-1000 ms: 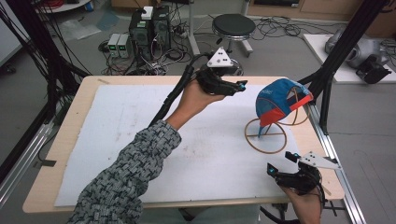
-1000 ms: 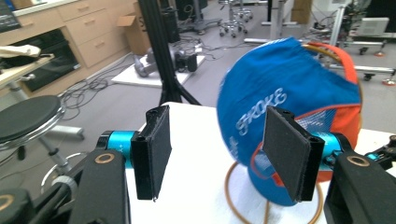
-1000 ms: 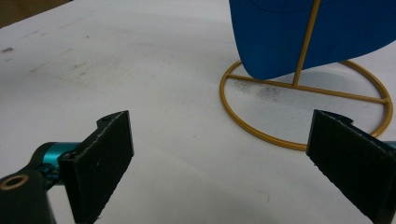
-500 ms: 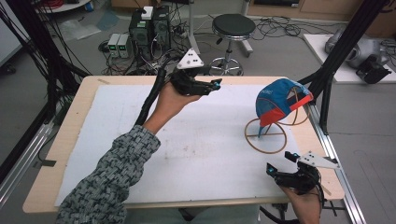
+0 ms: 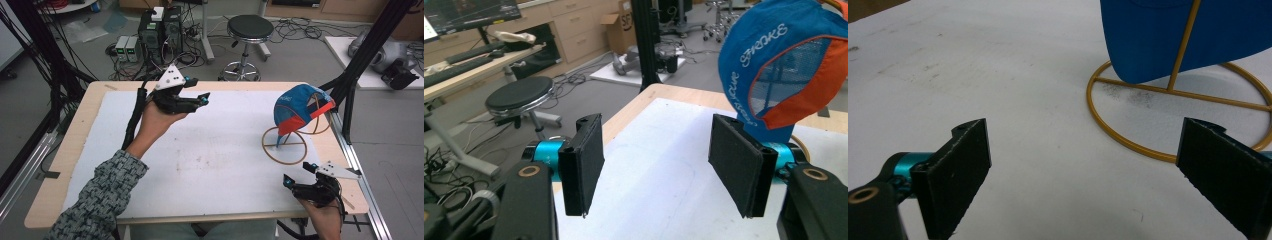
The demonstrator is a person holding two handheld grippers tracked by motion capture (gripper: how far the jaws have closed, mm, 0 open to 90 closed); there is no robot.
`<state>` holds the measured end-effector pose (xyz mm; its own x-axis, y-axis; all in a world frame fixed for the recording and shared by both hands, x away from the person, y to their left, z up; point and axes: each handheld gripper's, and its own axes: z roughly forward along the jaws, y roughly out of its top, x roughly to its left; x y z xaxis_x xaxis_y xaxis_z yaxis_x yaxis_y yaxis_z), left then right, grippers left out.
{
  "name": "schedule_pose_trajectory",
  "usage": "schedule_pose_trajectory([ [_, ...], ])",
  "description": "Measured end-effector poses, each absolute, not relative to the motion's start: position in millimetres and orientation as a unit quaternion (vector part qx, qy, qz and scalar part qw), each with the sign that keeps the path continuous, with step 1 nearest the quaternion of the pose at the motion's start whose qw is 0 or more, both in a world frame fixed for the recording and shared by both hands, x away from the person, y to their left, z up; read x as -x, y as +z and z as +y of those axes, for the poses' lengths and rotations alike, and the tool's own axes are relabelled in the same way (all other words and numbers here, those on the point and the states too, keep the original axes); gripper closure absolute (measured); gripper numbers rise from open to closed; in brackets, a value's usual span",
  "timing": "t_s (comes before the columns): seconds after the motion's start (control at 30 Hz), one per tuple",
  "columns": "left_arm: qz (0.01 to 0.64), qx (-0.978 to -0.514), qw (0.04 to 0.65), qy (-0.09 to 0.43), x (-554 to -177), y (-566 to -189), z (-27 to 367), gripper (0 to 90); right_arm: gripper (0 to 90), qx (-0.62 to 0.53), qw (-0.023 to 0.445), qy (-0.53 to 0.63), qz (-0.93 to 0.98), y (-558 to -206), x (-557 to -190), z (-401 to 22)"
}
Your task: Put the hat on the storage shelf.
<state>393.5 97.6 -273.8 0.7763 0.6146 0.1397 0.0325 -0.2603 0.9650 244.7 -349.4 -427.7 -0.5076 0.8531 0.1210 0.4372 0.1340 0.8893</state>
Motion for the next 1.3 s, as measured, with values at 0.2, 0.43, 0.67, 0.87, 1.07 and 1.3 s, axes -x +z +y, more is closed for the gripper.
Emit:
schedule_pose_trajectory([
  [0.2,0.234,-0.738,0.576,0.261,-389,-282,118,33.0,6.3,-0.446,0.217,0.484,0.721,-427,-244,-350],
  [0.43,0.256,-0.728,0.575,0.272,-381,-292,138,26.2,6.3,-0.444,0.215,0.484,0.722,-427,-246,-348],
  [0.67,0.274,-0.722,0.573,0.275,-370,-306,163,24.9,6.3,-0.439,0.214,0.485,0.726,-428,-250,-345],
  [0.87,0.3,-0.708,0.578,0.273,-357,-319,191,21.8,6.3,-0.437,0.209,0.484,0.729,-427,-253,-339],
  [1.07,0.321,-0.698,0.577,0.276,-339,-341,213,21.0,6.3,-0.438,0.204,0.482,0.731,-428,-254,-338],
  [1.3,0.34,-0.691,0.568,0.29,-321,-363,230,19.7,6.3,-0.434,0.206,0.481,0.734,-428,-256,-336],
])
